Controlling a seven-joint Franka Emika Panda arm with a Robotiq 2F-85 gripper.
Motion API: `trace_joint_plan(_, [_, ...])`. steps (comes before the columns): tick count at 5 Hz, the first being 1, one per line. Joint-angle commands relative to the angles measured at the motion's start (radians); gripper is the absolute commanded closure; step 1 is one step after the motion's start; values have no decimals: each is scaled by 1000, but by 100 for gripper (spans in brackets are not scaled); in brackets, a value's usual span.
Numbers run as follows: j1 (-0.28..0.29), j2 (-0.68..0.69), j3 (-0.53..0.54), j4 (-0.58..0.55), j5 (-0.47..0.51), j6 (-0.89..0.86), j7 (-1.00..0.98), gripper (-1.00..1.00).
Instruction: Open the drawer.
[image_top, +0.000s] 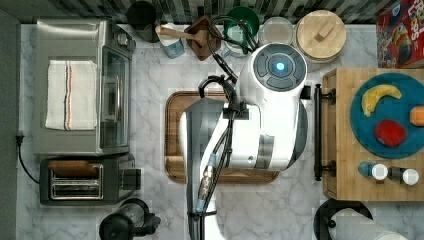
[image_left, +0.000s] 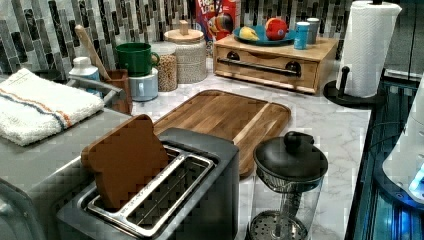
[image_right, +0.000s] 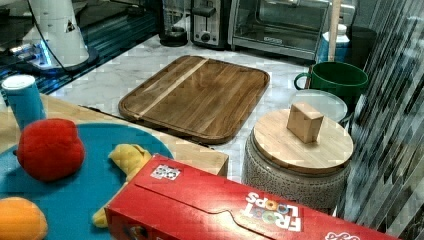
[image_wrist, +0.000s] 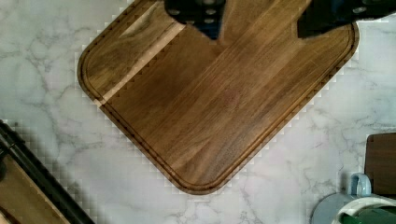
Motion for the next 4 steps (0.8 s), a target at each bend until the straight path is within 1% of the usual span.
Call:
trace_joint_plan(1, [-7, 0, 0, 0, 1, 0, -2, -100])
trace_joint_plan(2, [-13, 0, 6, 0, 0, 0, -2, -100])
trace_joint_plan(3, [-30, -59, -15, -130, 13, 117, -194, -100])
trace_joint_plan(4, [-69, -60, -37, -171, 47, 137, -471, -100])
